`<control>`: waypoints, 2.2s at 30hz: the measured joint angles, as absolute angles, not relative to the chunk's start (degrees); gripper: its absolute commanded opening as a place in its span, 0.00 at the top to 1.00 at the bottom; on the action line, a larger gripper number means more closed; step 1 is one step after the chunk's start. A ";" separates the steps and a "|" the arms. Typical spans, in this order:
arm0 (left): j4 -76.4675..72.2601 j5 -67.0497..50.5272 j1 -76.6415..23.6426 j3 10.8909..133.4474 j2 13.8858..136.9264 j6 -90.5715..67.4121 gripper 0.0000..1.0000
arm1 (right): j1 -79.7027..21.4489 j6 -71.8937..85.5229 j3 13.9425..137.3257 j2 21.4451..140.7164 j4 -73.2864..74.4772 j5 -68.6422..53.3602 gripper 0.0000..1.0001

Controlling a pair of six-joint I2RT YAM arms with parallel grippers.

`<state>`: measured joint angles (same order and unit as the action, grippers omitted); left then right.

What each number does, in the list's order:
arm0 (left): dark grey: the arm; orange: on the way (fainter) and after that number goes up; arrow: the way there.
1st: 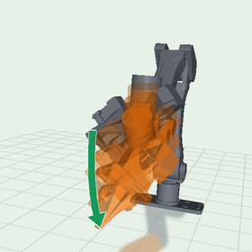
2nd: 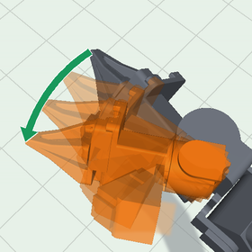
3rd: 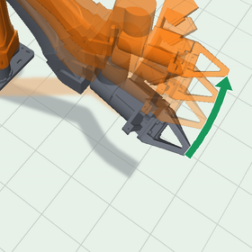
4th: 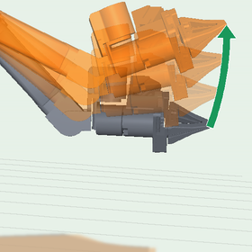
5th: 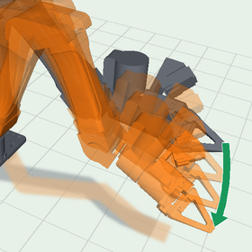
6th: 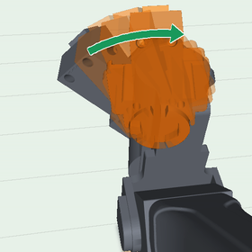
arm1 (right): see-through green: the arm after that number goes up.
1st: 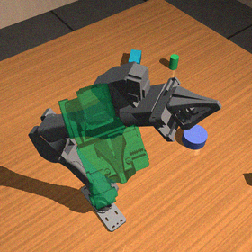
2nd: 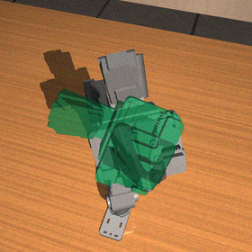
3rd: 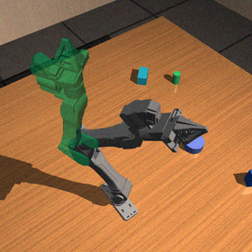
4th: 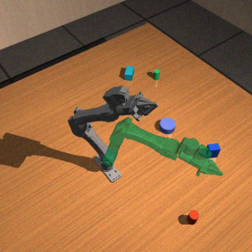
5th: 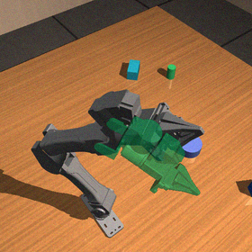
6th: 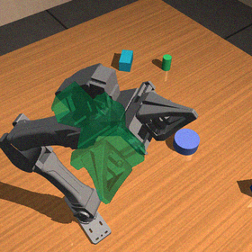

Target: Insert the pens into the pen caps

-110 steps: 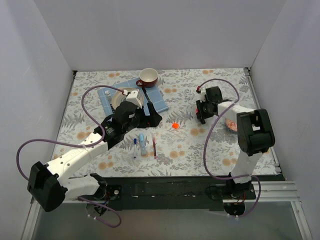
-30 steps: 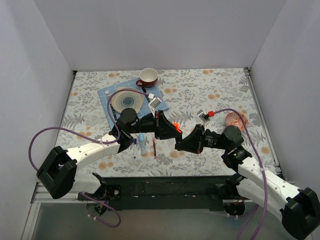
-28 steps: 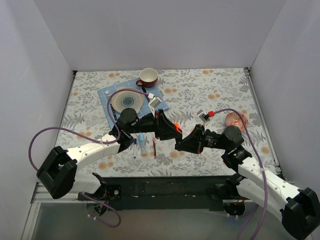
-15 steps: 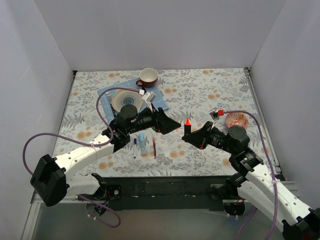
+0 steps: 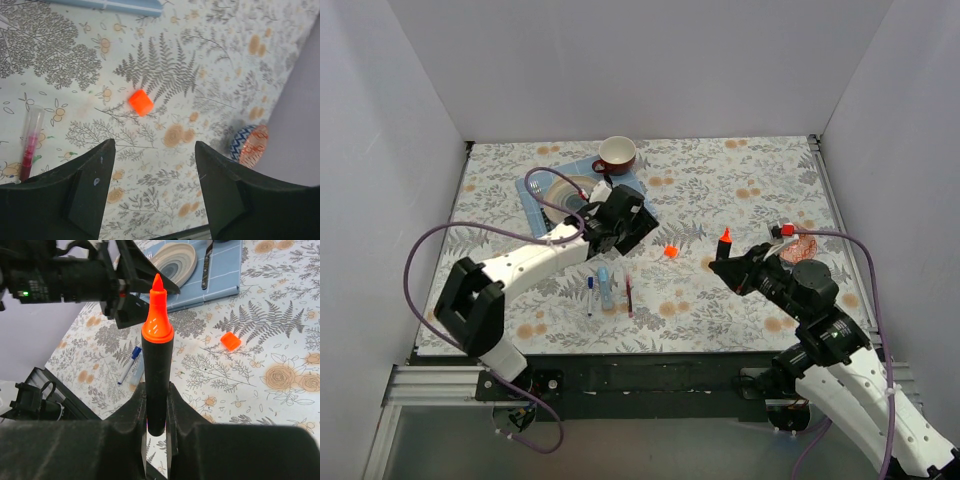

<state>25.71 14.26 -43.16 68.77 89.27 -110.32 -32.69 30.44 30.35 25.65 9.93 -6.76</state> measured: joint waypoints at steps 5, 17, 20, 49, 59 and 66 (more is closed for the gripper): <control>30.26 16.78 -44.07 76.71 101.01 -111.31 0.36 | -32.69 29.52 30.35 23.46 10.74 -6.28 0.99; 38.26 18.72 -46.41 88.92 118.34 -112.64 0.37 | -32.69 27.97 30.48 21.67 13.41 -6.04 0.99; 39.31 19.14 -46.81 91.18 120.36 -112.81 0.37 | -32.69 27.59 30.59 21.56 13.65 -5.91 0.99; 41.56 19.97 -49.50 96.95 124.95 -104.79 0.64 | -32.69 26.30 31.66 19.05 15.20 -4.43 0.99; 41.82 19.14 -50.37 97.03 125.01 -91.61 0.71 | -32.69 26.39 32.03 18.61 15.94 -4.47 0.99; 40.03 19.90 -51.46 91.70 121.78 -84.90 0.64 | -32.69 26.81 32.27 18.35 16.36 -4.69 0.99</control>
<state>40.03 19.90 -51.46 91.70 121.78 -84.90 -32.69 26.81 32.27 18.35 16.36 -4.69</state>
